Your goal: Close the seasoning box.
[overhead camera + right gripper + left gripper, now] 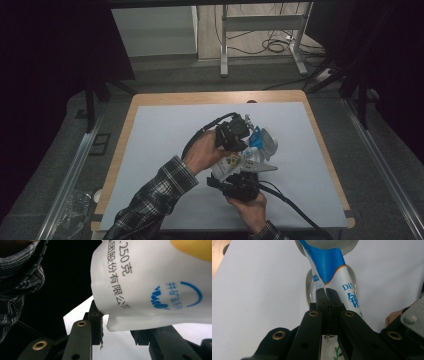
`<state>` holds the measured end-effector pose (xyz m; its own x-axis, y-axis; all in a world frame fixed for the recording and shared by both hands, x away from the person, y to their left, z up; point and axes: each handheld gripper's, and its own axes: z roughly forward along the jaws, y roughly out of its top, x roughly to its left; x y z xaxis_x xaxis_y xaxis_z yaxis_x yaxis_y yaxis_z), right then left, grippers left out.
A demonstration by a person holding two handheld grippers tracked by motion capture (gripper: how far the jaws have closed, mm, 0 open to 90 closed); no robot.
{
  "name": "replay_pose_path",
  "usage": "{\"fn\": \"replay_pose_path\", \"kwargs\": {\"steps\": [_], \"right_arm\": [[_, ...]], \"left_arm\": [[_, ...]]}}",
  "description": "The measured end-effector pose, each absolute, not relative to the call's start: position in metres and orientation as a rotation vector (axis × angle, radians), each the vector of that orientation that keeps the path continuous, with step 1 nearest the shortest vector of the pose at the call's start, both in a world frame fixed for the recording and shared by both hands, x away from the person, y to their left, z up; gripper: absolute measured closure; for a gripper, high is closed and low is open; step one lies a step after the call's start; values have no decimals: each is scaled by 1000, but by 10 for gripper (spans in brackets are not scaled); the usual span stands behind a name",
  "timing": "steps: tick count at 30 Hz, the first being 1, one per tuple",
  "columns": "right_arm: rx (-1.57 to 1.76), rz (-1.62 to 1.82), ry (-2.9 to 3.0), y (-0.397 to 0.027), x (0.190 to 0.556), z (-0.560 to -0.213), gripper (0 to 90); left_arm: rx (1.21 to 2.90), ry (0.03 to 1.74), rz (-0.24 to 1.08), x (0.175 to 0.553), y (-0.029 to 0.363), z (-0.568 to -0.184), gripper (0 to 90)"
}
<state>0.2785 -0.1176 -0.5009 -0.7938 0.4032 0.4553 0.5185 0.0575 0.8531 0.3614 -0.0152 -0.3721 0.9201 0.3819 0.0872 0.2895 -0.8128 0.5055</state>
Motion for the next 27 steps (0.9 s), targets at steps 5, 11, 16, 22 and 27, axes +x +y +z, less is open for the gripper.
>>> {"fn": "replay_pose_path", "kwargs": {"steps": [5,11,16,22,27], "right_arm": [[-954,-1868,-2220,-117,279,-501,654],[-951,-1871,-2221,-117,279,-500,654],[-950,-1874,-2222,-117,279,-500,655],[-954,-1874,-2224,-117,279,-500,675],[-952,-1886,-2217,-117,279,-500,710]], "left_arm": [[2581,485,254,361,-14,-373,900],[2585,487,258,361,-15,-372,900],[2582,490,258,361,-15,-373,900],[2582,489,257,361,-16,-373,900],[2584,490,253,361,-16,-373,900]]}}
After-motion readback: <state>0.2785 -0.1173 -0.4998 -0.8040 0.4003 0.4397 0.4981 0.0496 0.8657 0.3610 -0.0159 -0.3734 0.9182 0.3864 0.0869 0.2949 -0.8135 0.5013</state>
